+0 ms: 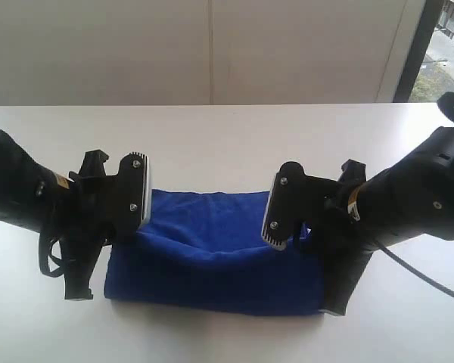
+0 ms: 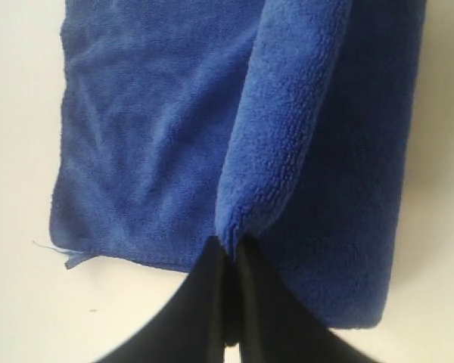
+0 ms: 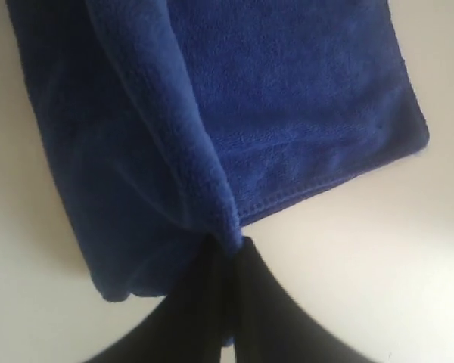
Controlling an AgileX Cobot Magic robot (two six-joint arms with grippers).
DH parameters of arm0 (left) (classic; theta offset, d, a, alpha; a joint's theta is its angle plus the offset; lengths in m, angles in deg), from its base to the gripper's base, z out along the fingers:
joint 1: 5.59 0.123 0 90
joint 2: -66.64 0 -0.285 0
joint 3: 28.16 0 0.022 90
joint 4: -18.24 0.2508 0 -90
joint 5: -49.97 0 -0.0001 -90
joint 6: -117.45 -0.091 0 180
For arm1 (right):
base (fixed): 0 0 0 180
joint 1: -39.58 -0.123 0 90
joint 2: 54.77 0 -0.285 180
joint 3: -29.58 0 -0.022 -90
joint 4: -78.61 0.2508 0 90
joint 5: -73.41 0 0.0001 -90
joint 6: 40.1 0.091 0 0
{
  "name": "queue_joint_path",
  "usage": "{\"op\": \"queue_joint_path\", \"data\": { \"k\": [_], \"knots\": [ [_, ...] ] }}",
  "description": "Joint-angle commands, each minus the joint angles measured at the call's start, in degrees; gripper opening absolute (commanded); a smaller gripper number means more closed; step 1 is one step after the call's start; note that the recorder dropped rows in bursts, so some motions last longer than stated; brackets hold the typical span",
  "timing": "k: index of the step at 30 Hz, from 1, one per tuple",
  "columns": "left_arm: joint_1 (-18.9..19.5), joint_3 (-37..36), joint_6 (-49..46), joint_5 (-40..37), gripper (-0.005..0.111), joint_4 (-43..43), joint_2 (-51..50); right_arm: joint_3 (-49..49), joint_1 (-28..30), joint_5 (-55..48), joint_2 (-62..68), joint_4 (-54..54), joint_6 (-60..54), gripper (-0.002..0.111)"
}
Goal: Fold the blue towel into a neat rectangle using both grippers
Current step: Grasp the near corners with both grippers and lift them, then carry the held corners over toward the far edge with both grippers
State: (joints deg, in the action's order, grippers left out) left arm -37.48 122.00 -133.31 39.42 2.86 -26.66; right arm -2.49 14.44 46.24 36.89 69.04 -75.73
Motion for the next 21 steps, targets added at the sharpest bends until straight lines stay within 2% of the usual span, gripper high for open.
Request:
{"op": "queue_joint_path", "data": {
  "k": [1,9,14,21],
  "knots": [
    [-0.1,0.1,0.1,2.7,0.0,-0.4,-0.1,0.5,1.2,4.2,1.2,-2.1,3.6,0.0],
    [-0.1,0.1,0.2,6.8,0.0,-0.4,-2.7,2.8,2.4,5.4,2.5,-3.0,4.4,0.0],
    [0.1,0.1,0.2,12.1,0.0,-0.4,-3.6,4.4,2.7,6.1,4.4,-3.0,4.4,0.0],
    [3.4,0.1,0.2,15.0,0.0,-0.4,-5.1,5.6,3.0,8.5,8.5,-3.1,4.4,0.0]
  ]
}}
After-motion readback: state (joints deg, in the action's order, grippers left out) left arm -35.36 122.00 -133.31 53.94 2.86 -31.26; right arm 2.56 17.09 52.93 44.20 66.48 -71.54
